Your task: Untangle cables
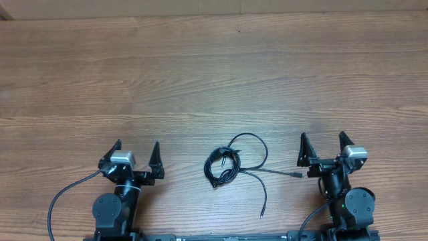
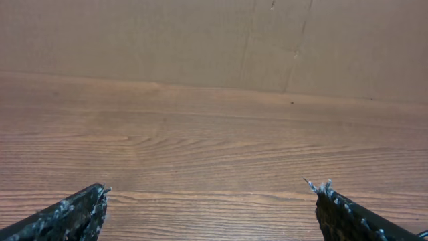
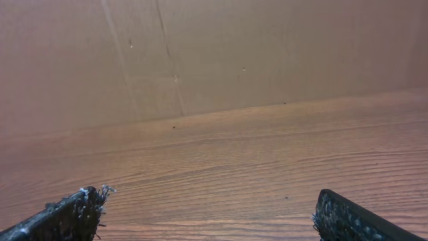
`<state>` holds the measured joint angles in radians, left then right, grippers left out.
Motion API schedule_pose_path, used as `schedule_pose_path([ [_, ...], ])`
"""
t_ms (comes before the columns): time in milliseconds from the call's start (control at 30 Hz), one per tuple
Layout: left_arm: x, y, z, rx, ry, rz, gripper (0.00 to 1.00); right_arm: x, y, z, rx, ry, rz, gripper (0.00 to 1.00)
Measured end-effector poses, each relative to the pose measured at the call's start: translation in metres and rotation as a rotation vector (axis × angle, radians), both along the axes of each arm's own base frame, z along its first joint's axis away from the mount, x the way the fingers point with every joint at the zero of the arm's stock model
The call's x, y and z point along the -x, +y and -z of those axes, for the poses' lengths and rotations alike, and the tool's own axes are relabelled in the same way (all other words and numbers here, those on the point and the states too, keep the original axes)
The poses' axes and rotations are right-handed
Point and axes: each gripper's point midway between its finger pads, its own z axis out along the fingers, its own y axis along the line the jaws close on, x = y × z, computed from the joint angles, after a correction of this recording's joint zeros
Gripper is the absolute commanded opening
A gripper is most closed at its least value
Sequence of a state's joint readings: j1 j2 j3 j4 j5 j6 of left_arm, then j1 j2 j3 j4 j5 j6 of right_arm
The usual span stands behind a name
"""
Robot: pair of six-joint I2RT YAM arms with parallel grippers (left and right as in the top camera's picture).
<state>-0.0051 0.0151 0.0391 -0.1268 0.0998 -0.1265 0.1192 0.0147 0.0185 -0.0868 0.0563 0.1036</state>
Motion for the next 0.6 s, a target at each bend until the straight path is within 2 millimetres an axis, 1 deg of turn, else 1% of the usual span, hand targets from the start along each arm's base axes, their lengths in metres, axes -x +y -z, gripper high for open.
schedule_pose_path([
  [400,0.0,0.0,0.0,0.0,0.0,0.0,1.0,0.0,-0.0001,0.0,0.0,0.0,0.0,1.0],
  [600,0.0003,-0.0037,0.0,0.0,0.0,0.015,1.0,0.0,0.0,0.0,0.0,0.0,0.0,1.0],
])
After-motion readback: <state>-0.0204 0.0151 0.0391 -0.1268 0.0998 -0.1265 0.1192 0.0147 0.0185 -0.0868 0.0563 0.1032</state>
